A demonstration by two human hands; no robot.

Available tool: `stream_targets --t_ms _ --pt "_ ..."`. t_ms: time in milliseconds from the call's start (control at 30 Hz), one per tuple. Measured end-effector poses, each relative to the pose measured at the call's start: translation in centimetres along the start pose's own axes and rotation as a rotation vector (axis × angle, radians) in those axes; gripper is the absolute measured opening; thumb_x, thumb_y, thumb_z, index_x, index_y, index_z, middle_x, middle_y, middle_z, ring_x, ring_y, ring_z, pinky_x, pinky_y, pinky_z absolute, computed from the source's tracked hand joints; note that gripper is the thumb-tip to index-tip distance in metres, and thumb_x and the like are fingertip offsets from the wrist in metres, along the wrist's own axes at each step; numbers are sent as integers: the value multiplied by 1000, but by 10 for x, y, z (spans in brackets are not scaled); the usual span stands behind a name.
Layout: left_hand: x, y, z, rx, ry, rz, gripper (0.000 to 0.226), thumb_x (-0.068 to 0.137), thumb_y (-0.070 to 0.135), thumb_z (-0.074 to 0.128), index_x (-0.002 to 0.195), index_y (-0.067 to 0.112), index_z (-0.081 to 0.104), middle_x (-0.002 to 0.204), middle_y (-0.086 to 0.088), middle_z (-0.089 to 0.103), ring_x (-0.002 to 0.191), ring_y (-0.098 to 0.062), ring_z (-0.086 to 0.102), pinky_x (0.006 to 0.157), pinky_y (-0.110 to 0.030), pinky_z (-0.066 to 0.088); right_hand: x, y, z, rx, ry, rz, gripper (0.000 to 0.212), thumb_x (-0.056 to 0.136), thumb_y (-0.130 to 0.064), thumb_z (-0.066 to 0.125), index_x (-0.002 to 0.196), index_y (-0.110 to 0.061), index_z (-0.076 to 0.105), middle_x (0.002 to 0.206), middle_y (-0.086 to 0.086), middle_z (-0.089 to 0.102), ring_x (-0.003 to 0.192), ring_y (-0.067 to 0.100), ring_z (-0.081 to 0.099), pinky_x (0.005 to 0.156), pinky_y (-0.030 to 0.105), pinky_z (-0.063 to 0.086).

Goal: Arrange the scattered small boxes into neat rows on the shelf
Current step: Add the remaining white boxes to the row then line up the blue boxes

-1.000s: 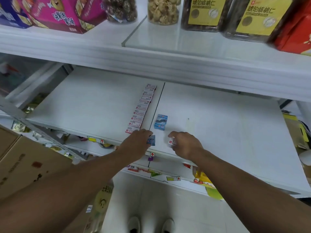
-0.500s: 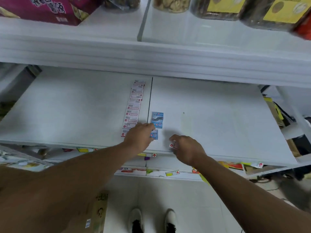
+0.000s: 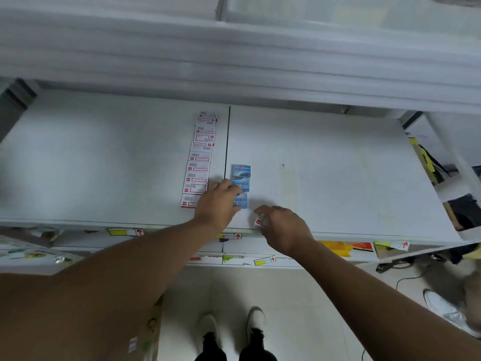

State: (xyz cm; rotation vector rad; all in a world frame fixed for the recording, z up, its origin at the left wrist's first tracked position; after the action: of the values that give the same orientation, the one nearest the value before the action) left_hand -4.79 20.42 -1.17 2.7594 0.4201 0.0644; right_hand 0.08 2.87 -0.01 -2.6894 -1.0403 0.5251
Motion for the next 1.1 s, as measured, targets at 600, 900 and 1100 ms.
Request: stream_targets --t_ms 600,900,1100 --pt "-73 -34 -23 -236 109 -206 50 103 18 63 151 26 53 140 3 63 128 -17 57 100 -37 55 22 -48 9 -2 -29 -110 44 93 -18 68 134 -24 54 130 5 68 113 29 64 90 41 59" --pt "-94 -14 -2 -353 113 -245 44 96 13 66 138 24 61 126 5 66 117 -18 58 93 -43 59 25 -58 27 -61 17 -146 53 94 -21 74 142 -21 51 142 6 61 121 27 58 97 41 57" --pt "-100 -17 3 -350 174 -242 40 87 -2 64 119 22 70 110 5 65 105 -20 55 86 -41 55 15 -58 26 -51 92 -151 52 96 -22 71 145 -19 53 146 7 56 126 28 52 99 40 55"
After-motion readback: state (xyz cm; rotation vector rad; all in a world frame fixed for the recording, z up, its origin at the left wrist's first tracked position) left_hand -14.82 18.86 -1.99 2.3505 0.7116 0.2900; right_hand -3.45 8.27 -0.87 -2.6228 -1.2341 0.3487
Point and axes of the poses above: each hand's wrist, its own x-axis towards the middle knuckle, its own z-axis out of the palm, y = z × x, the point moved 6 cm from there along x, towards the middle knuckle
